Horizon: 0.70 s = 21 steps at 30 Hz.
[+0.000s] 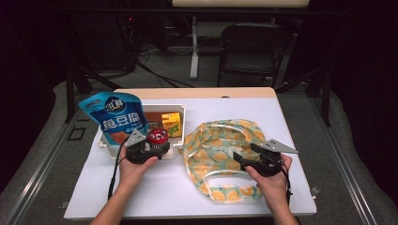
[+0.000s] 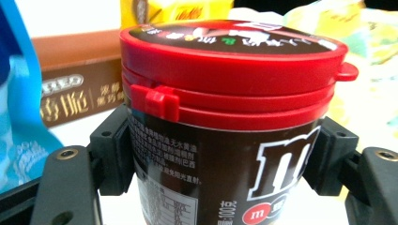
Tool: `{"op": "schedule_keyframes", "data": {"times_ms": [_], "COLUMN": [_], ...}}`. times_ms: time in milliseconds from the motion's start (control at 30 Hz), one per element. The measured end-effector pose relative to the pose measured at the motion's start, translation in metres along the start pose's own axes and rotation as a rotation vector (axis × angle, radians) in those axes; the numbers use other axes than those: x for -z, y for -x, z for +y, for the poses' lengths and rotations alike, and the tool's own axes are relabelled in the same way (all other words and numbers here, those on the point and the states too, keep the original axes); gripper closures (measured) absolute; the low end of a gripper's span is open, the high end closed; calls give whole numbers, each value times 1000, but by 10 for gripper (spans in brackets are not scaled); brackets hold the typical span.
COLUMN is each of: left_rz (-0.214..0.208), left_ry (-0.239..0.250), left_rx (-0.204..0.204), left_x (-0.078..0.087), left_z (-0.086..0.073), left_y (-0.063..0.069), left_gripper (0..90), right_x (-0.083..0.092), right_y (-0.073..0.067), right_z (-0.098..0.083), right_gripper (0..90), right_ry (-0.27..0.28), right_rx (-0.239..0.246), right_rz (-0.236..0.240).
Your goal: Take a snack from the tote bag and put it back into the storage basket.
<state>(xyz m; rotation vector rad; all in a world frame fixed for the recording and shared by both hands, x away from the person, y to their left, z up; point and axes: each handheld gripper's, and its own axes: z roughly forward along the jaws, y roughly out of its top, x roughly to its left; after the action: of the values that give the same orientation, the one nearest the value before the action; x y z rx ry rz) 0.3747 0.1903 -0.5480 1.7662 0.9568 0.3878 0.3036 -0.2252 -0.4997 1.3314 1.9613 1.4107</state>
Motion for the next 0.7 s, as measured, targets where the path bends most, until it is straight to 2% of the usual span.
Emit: {"op": "schedule_keyframes", "data": {"times_ms": [67,233,333,433,500,633,700], "left_rz": [-5,25,27,15,0,-39,-36], "left_ry": [-18,-81,-86,-90,-112,-138,-150], "left_rx": [10,-16,0,-2,-3,30,34], "left_x": [-4,-15,-19,-20,-23,-26,-25], "left_z": [-3,-8,-8,-7,-7,-5,-5], "left_y": [-3,-4,-6,-8,-9,-13,-14], "left_gripper": [262,262,262,261,261,260,259], "right_x": [-1,-2,-3,-3,-3,-4,-4], "right_y": [0,0,0,1,1,2,2], "right_z": [0,-1,-2,-2,-2,-3,-4], "right_gripper": [187,190,191,193,194,197,199], "right_ry": [-4,-14,-15,-13,-17,-15,-17], "right_rx": [4,7,5,4,5,0,3], "right_rz": [-2,-6,-6,-6,-10,-12,-13]}}
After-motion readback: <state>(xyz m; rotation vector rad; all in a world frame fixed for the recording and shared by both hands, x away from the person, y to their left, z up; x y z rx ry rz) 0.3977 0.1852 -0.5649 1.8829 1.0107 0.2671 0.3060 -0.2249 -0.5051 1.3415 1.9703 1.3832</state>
